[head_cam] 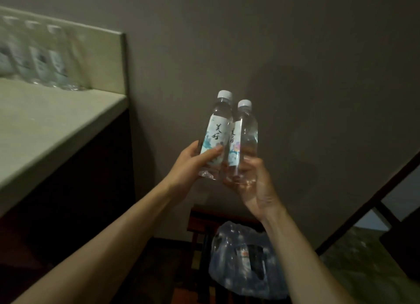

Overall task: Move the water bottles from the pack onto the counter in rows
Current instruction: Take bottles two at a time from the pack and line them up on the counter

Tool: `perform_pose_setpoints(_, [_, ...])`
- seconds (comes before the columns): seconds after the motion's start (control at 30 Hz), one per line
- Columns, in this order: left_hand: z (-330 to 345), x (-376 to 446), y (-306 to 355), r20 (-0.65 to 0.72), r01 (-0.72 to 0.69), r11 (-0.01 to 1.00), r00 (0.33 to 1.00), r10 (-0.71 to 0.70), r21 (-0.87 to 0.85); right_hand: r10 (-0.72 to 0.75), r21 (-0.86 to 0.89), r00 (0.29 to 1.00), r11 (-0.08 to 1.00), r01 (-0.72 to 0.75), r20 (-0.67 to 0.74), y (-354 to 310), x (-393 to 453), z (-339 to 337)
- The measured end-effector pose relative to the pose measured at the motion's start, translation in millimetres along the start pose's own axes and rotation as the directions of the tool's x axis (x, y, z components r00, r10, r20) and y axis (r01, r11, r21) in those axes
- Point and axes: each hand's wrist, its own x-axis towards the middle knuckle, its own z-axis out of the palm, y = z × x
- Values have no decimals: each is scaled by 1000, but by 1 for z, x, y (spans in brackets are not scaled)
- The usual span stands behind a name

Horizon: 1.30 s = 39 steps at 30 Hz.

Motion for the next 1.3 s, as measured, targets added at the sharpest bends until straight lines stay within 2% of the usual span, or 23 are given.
perform_pose_setpoints(0.1, [-31, -11, 24, 13, -60, 997, 998, 59, 53, -67, -92, 998, 994, 64, -22, 11, 6, 48])
perform_pose_setpoints(0.23, [-85, -25, 70, 24, -117, 979, 993, 115, 166, -115, -163, 992, 979, 122, 47, 22, 22, 109])
perform_pose_setpoints(0.47, [-164, -42, 135, 41, -139, 954, 990, 133, 267, -132, -112, 976, 982, 153, 172, 39, 52, 196])
perform_pose_setpoints(0.6, [-198, -46, 157, 5, -148, 925, 988, 156, 350, -227, -140, 965, 959, 245, 130, 60, 69, 239])
perform_pose_setpoints(0.73, [-225, -43, 164, 1, -143, 933, 988, 151, 331, -233, -135, 971, 962, 237, 46, 80, 91, 257])
perform_pose_setpoints(0.9, [-254, -21, 169, -85, -133, 918, 981, 177, 373, -190, -94, 973, 975, 203, 128, 92, 135, 260])
perform_pose_setpoints(1.07, [-282, 3, 176, -133, -117, 905, 973, 186, 409, -152, -123, 944, 973, 195, 294, 99, 182, 266])
perform_pose_setpoints(1.2, [-308, 19, 181, -194, -86, 870, 960, 203, 485, -116, -227, 914, 949, 217, 390, 105, 215, 275])
perform_pose_setpoints(1.3, [-328, 27, 179, -234, -35, 855, 955, 181, 518, -91, -293, 920, 932, 214, 381, 116, 232, 283])
